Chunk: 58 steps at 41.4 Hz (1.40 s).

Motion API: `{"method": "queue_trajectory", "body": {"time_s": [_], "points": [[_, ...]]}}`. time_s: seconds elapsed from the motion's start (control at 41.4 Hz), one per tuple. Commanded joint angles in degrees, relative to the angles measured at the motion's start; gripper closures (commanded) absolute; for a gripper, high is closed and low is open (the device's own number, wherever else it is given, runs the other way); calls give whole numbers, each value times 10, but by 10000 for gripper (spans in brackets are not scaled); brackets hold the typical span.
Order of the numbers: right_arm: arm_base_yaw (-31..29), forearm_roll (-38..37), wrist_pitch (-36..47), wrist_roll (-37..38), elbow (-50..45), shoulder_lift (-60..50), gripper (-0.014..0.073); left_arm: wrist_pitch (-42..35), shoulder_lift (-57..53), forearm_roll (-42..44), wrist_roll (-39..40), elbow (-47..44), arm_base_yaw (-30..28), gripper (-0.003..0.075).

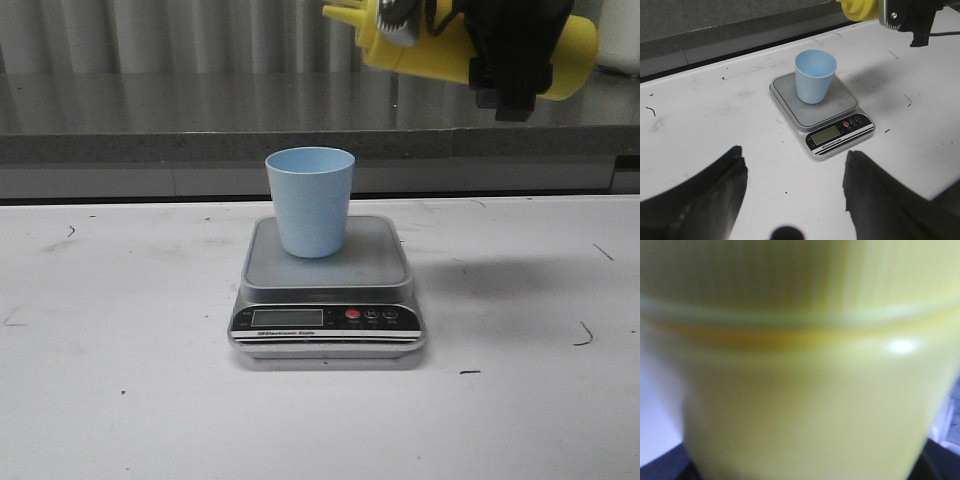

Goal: Pour seasoning into cup on scale with both arms
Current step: 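Lift the yellow bottle and tilt its nozzle down toward the blue cup, then tilt the yellow bottle back upright with the right gripper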

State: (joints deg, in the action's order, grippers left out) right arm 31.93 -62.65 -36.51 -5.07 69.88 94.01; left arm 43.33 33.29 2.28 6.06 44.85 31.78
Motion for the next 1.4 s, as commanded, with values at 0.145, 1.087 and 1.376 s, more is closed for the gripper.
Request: {"method": "queue_trajectory", "body": {"time_s": [0.145, 1.087, 1.376], "points": [[3, -234, -13, -7, 25, 2, 281, -41, 1, -2, -1, 14, 3, 300], [1, -233, -4, 196, 25, 7, 281, -41, 1, -2, -1, 14, 3, 300], [-34, -76, 19, 312, 24, -35, 281, -41, 1, -2, -1, 14, 3, 300]]}}
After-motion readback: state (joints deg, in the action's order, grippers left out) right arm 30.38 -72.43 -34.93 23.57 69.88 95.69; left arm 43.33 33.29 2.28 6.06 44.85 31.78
